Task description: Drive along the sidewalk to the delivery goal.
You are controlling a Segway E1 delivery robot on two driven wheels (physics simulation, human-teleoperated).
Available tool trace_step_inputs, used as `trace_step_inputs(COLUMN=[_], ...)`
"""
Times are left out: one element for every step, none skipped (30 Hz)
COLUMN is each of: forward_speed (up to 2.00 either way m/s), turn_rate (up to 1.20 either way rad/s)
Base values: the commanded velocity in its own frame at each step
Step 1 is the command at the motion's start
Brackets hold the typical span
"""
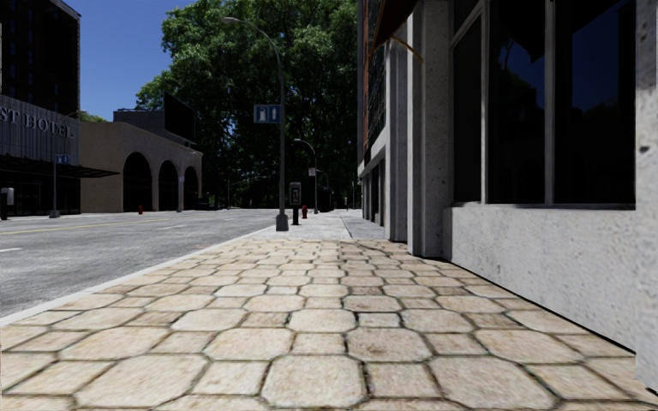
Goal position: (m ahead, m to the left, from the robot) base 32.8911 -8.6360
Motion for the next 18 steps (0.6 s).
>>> trace_step_inputs(forward_speed=[2.0, 2.0, 2.0, 2.0, 2.0, 2.0, 2.0, 2.0, 2.0, 2.0, 2.0, 2.0, 2.0, 2.0, 2.0, 2.0, 2.0, 2.0], turn_rate=[0.0, 0.0, 0.0, 0.0, 0.0, 0.0, 0.0, 0.0, 0.0, 0.0, 0.0, 0.0, 0.0, 0.0, 0.0, 0.0, 0.0, 0.0])
